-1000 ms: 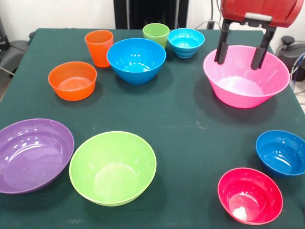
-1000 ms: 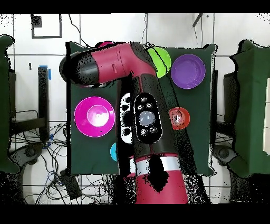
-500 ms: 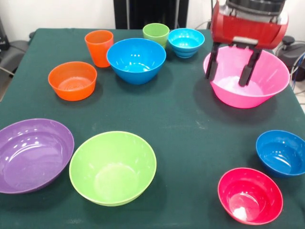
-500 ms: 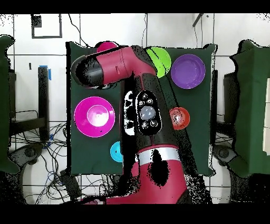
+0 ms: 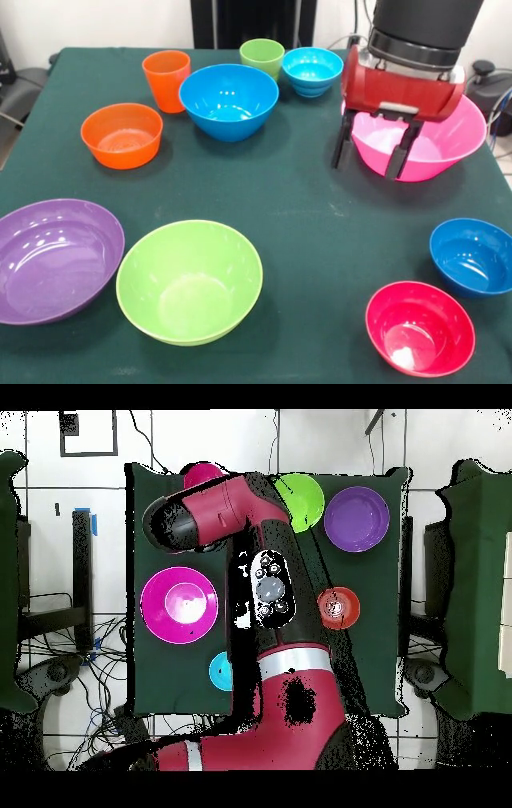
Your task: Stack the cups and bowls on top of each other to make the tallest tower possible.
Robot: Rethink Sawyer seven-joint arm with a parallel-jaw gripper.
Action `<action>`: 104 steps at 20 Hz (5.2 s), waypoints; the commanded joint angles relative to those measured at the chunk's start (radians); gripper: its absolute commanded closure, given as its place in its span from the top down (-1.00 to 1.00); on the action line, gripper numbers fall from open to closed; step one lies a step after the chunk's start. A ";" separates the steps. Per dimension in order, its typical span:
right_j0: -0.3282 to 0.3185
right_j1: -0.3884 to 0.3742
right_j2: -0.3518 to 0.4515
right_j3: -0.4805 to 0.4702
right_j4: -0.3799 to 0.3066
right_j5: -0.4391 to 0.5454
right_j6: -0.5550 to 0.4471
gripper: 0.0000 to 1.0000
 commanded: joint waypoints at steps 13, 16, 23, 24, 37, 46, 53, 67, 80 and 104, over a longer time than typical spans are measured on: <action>-0.082 -0.229 0.118 0.240 0.242 0.329 -0.183 1.00; -0.065 -0.334 0.087 0.345 0.271 0.313 -0.138 1.00; -0.020 -0.382 0.059 0.412 0.204 0.204 -0.098 1.00; -0.014 -0.385 0.057 0.414 0.180 0.173 -0.100 1.00; 0.017 -0.335 0.010 0.575 0.058 -0.376 0.059 1.00; 0.061 -0.292 -0.060 0.584 0.078 -0.443 0.078 1.00; -0.065 -0.238 0.077 0.646 0.195 -0.479 0.051 1.00; -0.151 -0.224 0.076 0.785 0.202 -0.540 0.055 1.00; 0.102 -0.229 -0.223 0.691 0.096 -0.598 0.101 1.00; 0.180 -0.068 -0.329 0.656 0.175 -0.908 0.079 1.00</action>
